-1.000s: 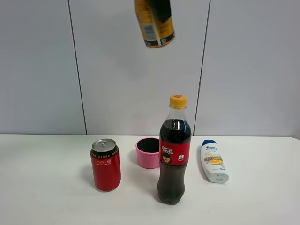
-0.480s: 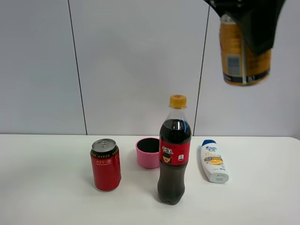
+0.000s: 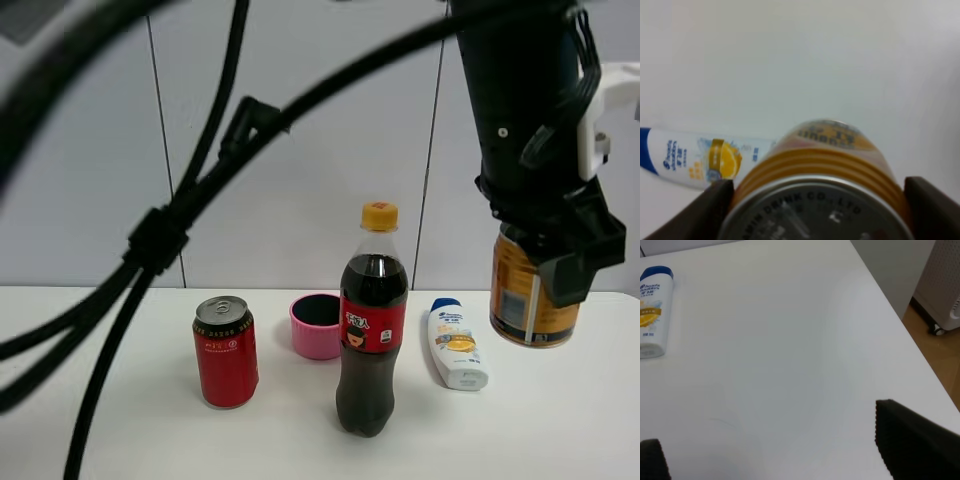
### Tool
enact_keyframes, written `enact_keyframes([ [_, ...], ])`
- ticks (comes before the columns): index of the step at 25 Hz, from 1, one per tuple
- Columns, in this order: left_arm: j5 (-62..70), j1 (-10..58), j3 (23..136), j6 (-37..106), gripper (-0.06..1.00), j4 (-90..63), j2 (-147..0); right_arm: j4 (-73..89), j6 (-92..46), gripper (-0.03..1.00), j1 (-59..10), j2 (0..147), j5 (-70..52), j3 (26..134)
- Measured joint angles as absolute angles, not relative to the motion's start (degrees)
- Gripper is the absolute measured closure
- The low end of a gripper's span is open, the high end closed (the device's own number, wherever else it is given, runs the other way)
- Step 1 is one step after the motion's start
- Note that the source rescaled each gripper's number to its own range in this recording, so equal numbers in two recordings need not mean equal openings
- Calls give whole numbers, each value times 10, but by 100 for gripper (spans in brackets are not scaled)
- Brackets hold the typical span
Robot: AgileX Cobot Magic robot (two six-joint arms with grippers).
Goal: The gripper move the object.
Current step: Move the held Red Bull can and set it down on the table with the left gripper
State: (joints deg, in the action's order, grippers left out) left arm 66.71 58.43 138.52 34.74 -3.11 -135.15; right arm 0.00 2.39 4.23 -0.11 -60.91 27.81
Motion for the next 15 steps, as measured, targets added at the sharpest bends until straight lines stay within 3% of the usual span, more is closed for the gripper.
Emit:
enact_keyframes([
  [15, 611, 577, 1385, 364, 93, -16, -1460, 0, 24, -3, 42, -1, -609, 278],
])
